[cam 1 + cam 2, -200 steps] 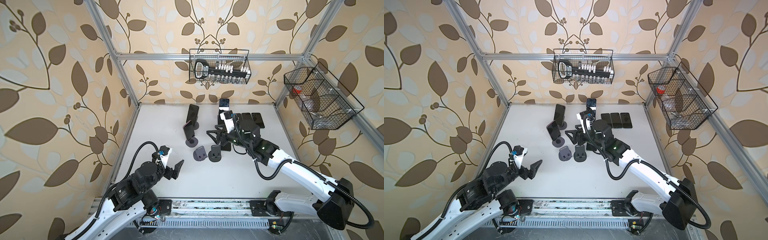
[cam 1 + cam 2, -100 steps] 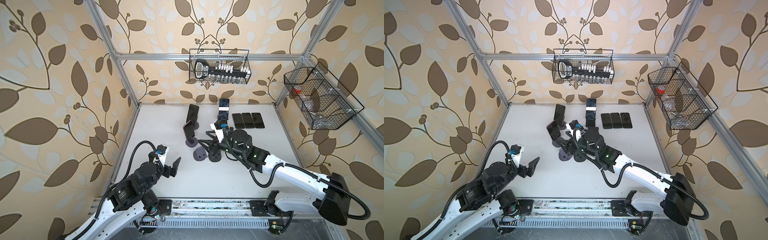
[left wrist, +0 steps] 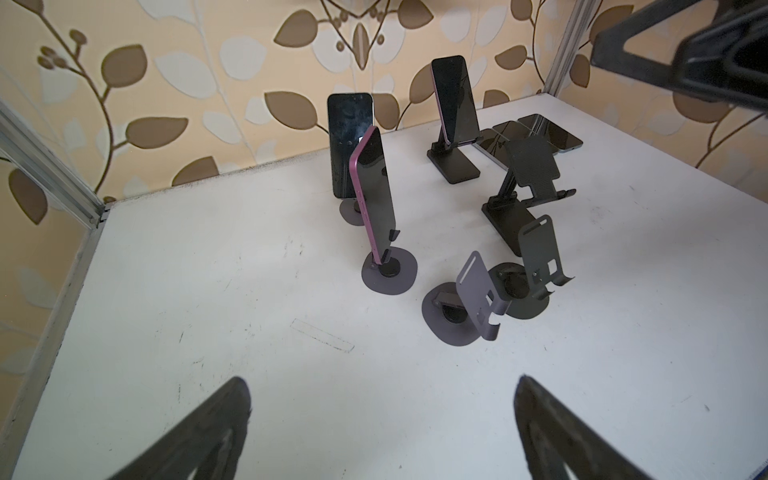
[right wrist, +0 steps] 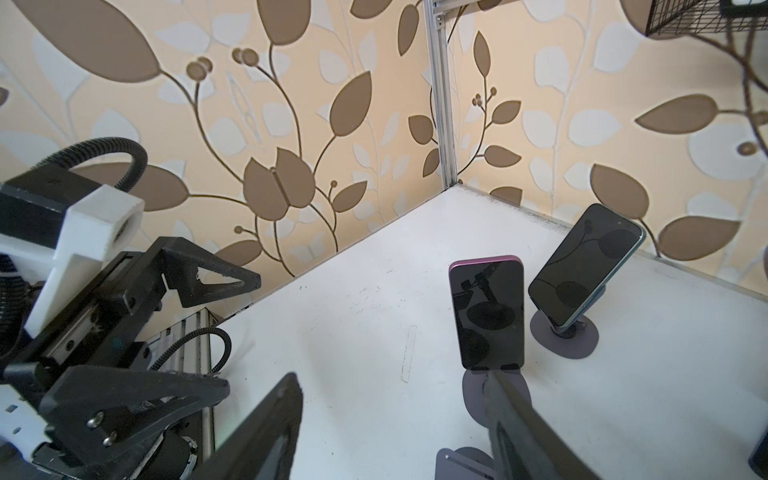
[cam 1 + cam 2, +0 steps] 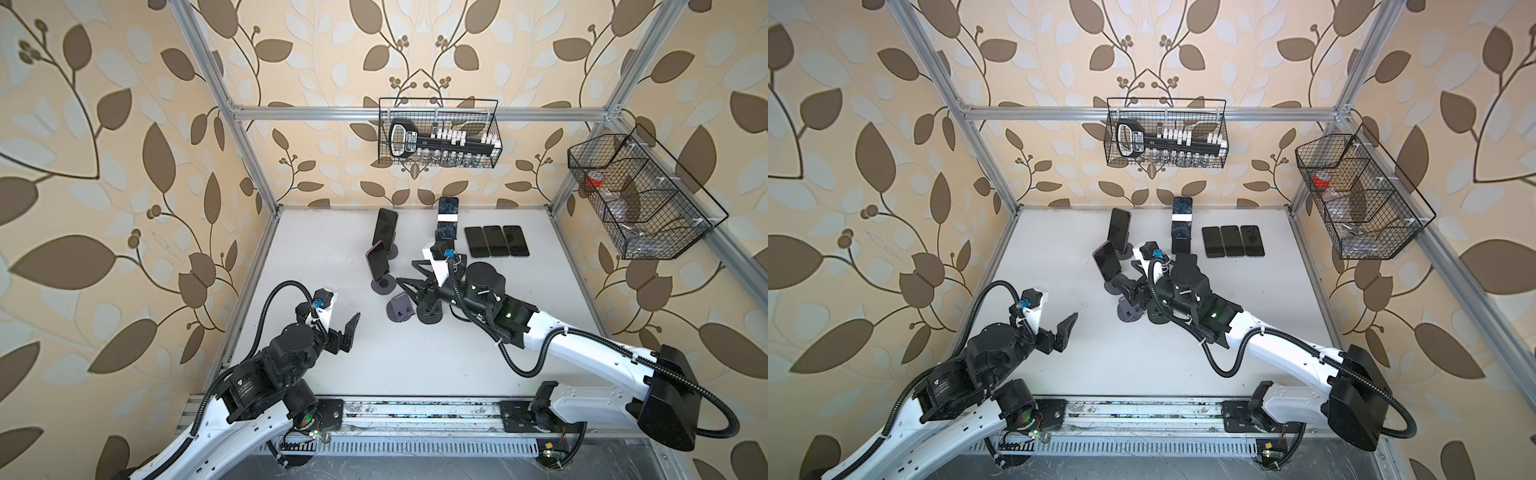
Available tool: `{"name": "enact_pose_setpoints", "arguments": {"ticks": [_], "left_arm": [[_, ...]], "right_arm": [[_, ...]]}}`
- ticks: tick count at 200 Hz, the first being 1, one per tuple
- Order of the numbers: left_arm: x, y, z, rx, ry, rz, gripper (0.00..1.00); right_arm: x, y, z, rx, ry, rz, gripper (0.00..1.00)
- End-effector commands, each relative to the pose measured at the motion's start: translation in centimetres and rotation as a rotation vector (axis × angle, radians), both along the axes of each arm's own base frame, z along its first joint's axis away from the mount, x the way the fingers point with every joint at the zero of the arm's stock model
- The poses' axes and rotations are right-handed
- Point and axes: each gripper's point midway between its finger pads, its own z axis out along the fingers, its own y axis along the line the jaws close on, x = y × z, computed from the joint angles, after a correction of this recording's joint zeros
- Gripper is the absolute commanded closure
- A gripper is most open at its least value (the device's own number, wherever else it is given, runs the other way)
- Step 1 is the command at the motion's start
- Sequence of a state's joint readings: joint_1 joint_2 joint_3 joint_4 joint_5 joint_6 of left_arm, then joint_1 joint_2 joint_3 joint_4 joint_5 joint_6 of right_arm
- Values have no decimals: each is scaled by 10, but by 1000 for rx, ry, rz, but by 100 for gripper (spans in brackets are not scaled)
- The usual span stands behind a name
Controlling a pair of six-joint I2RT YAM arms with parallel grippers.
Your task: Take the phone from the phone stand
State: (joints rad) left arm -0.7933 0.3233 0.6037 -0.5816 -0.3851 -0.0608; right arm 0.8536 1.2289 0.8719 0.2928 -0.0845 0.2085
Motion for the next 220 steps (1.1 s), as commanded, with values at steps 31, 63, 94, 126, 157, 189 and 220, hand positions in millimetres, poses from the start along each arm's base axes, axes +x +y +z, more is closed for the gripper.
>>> {"name": "enact_pose_setpoints", "arguments": {"ticks": [31, 63, 94, 126, 157, 189, 220], "left_arm": [[10, -13, -7, 29, 38, -24, 1], [15, -13, -9, 9, 73, -15, 1], [14, -8, -8, -3, 65, 1, 1], [13, -7, -5, -21, 52, 0, 1], [12, -4, -3, -19, 51, 12, 1], [9, 3, 2, -29, 29, 35, 1], [5, 7, 8, -53, -13, 32, 1]], "right_arm": [[-8, -24, 23, 13, -96, -58, 29], [-6, -29, 18, -21, -128, -81, 26], [-2, -26, 14, -32, -129, -87, 25], [-2, -18, 14, -21, -135, -56, 24], [1, -11, 11, -23, -136, -40, 23], [7, -5, 2, -46, -118, -43, 22], [15, -1, -5, -78, -119, -63, 21]]}}
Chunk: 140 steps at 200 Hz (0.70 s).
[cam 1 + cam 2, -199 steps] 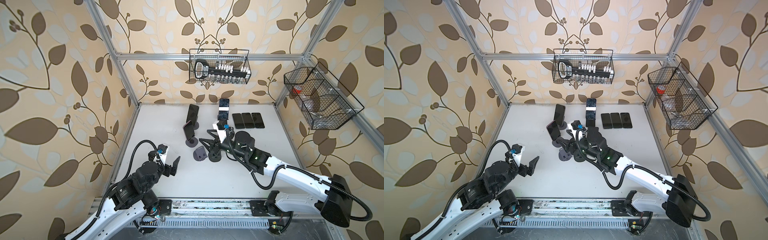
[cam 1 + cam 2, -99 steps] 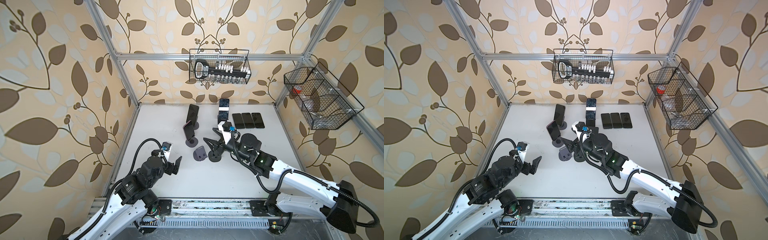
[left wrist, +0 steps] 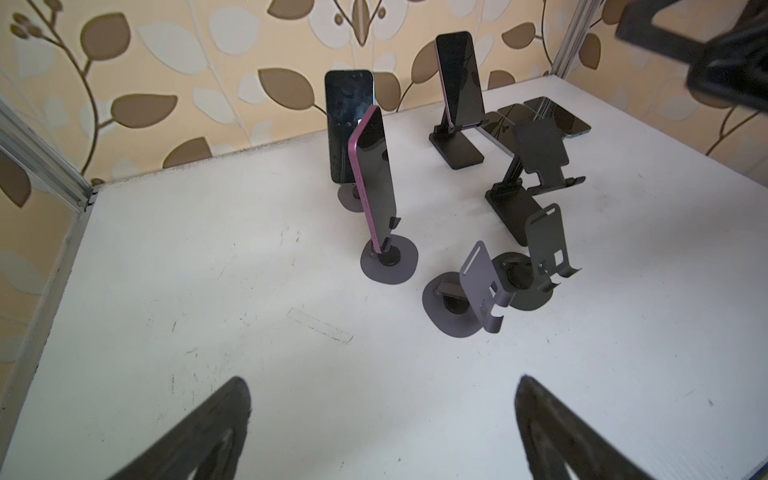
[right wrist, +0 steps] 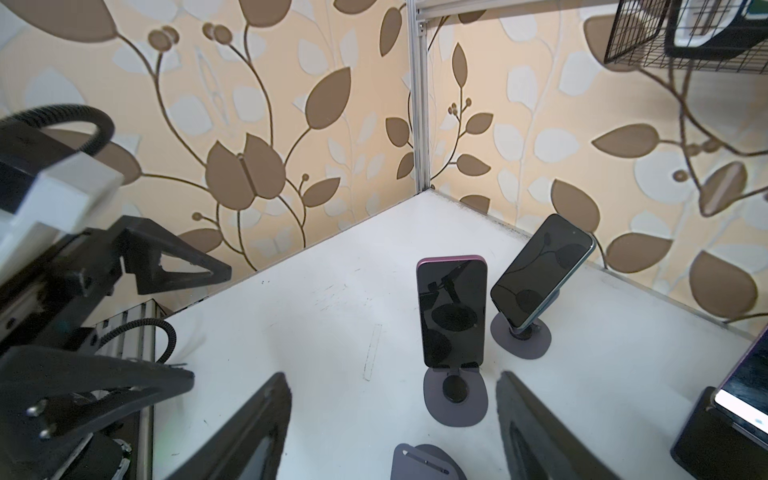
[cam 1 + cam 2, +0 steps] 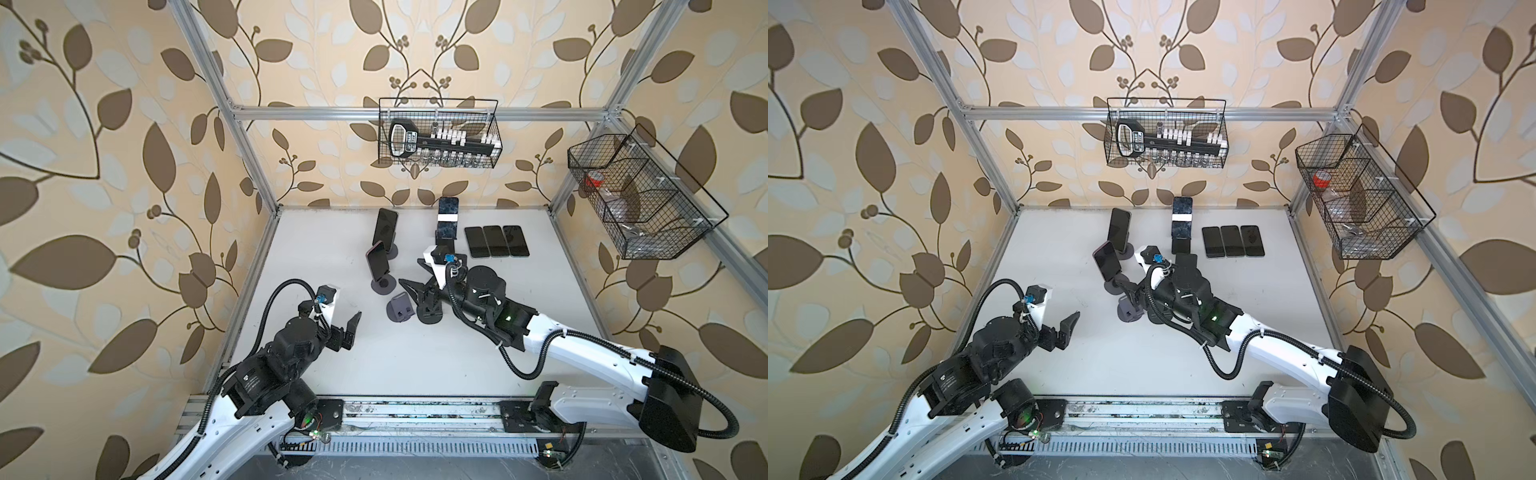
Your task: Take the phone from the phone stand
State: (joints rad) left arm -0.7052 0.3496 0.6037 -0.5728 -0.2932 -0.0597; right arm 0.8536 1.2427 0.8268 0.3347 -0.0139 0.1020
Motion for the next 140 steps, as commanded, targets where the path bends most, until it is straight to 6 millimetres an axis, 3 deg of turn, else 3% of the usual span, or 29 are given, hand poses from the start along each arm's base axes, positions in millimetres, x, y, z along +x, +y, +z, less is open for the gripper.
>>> {"name": "enact_pose_setpoints", "arguments": {"ticks": [1, 140], "left_arm": [[0, 7, 14, -39, -51, 30, 1], [-26, -25, 31, -140, -130, -218, 1]], "right_arm": [[5, 6, 13, 4, -41, -5, 20], [25, 18, 4, -44, -100, -38, 16]]}}
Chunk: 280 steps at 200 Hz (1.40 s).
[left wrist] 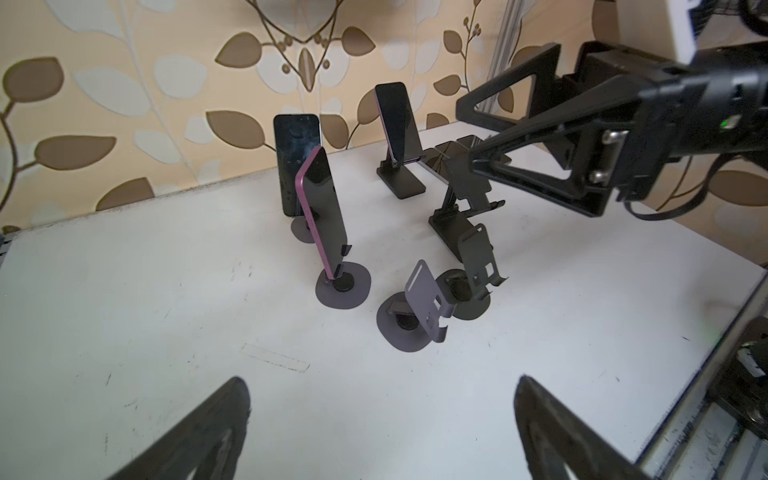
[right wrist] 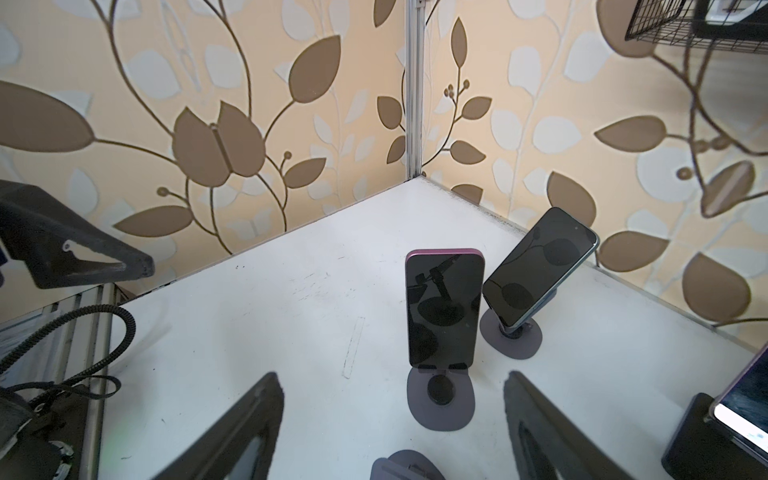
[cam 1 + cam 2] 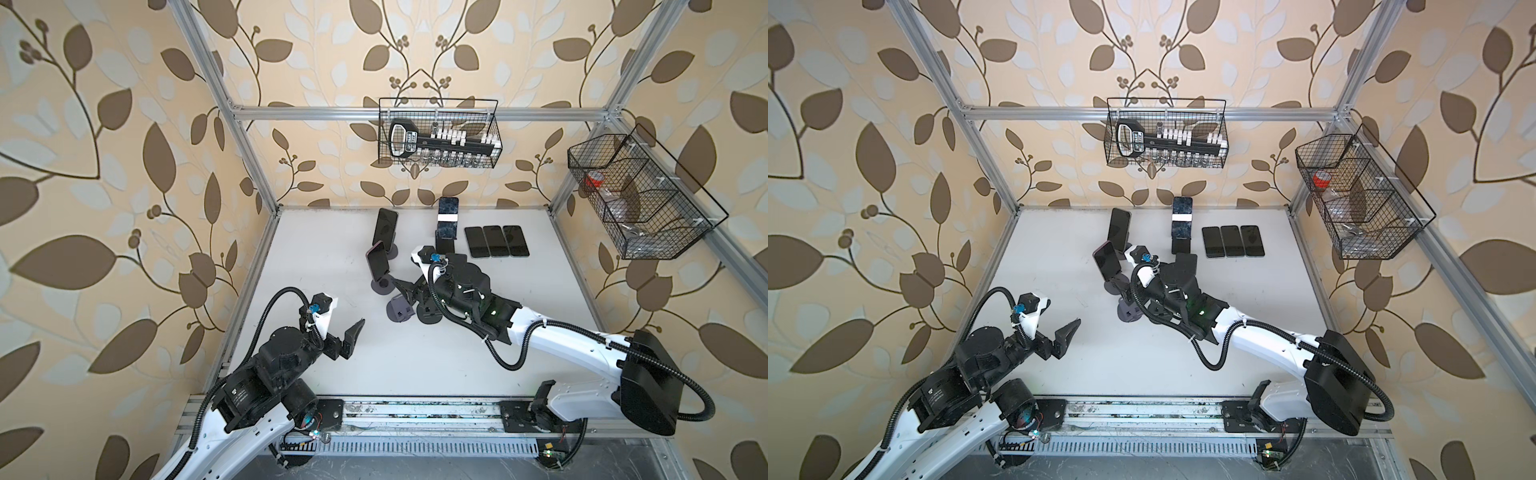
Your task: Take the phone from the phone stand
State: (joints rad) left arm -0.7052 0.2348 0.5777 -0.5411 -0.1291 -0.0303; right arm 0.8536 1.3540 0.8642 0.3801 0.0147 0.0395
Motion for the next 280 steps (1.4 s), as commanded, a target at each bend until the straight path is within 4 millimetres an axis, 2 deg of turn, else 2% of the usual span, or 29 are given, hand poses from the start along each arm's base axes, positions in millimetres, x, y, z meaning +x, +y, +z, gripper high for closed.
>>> {"name": "enact_pose_setpoints", "arguments": {"ticks": [1, 84, 156, 203, 280], "left_arm": [[-4, -8, 16, -48, -60, -53, 1], [-8, -7, 23, -69, -92, -69, 1], [-12, -11, 25, -83, -109, -98, 1], [-16, -19, 25, -91, -107, -150, 1], [-18, -23, 24, -85, -99, -175, 1]], "right_arm": [[6, 4, 21, 20, -70, -17, 16], [10, 0, 19, -32, -117, -36, 17], [14, 19, 9, -47, -103, 21, 16], [27, 31, 0, -66, -98, 14, 13], [59, 46, -18, -87, -90, -55, 1]]}}
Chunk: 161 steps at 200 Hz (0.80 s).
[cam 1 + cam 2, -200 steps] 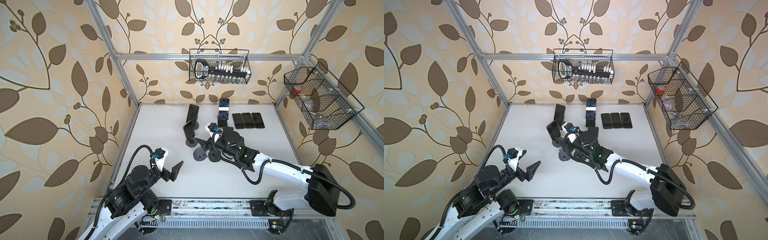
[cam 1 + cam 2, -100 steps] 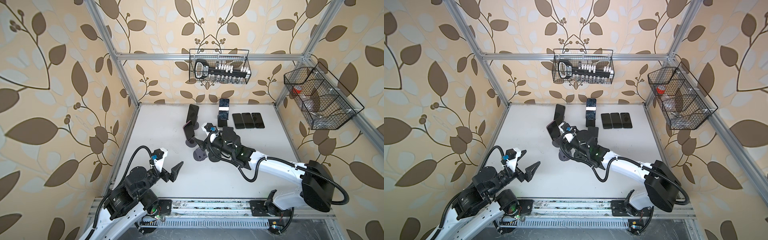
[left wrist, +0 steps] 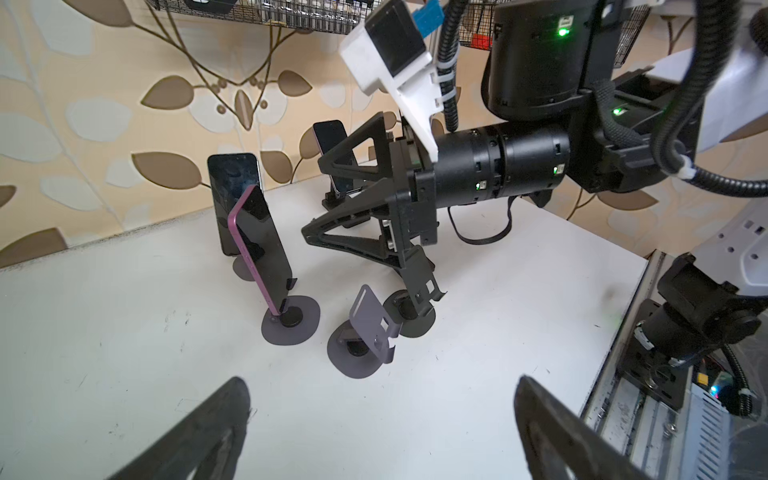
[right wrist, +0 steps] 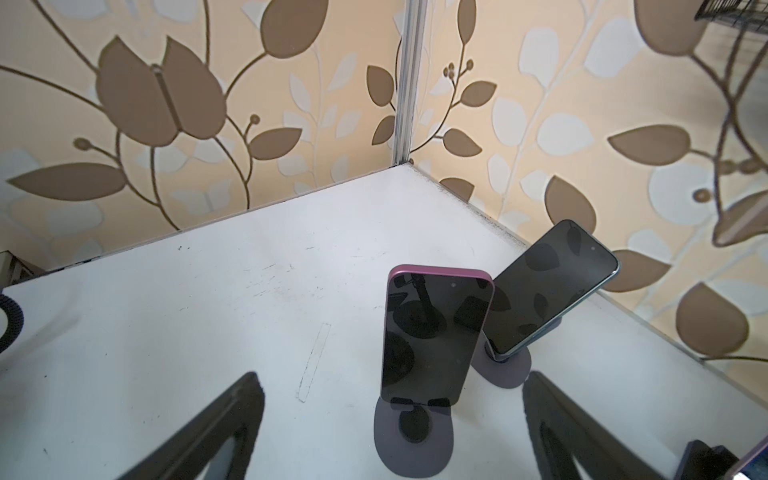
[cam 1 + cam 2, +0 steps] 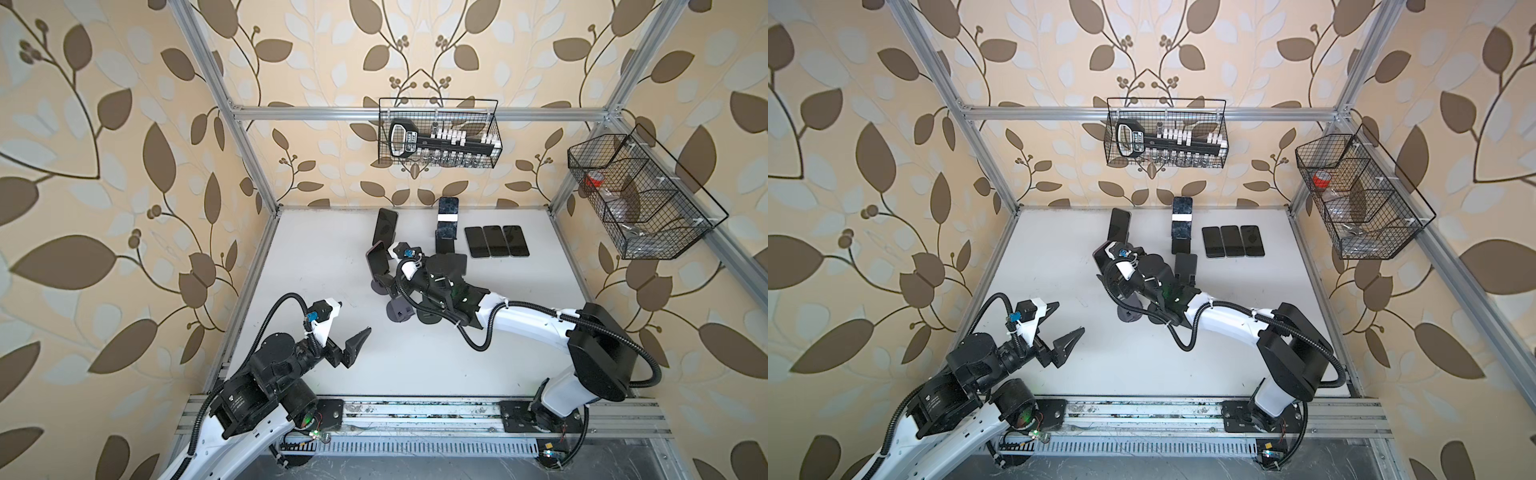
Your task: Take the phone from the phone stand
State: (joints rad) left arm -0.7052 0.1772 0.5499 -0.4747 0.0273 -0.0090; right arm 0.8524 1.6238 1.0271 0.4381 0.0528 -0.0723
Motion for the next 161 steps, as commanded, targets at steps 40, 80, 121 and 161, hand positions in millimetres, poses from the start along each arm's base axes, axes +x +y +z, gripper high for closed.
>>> {"name": "enact_pose_setpoints", "arguments": {"ticks": [40, 80, 121, 161], "left_arm": [[0, 3, 15, -27, -61, 10, 1], [2, 9, 15, -30, -69, 41, 1], [8, 16, 11, -5, -53, 95, 1], [11, 18, 8, 13, -44, 115, 1]], "right_arm": [[26, 15, 6, 28, -38, -42, 0], [40, 16, -4, 20, -46, -74, 0], [48, 14, -8, 27, -52, -90, 0], [53, 19, -15, 23, -46, -84, 0]]}}
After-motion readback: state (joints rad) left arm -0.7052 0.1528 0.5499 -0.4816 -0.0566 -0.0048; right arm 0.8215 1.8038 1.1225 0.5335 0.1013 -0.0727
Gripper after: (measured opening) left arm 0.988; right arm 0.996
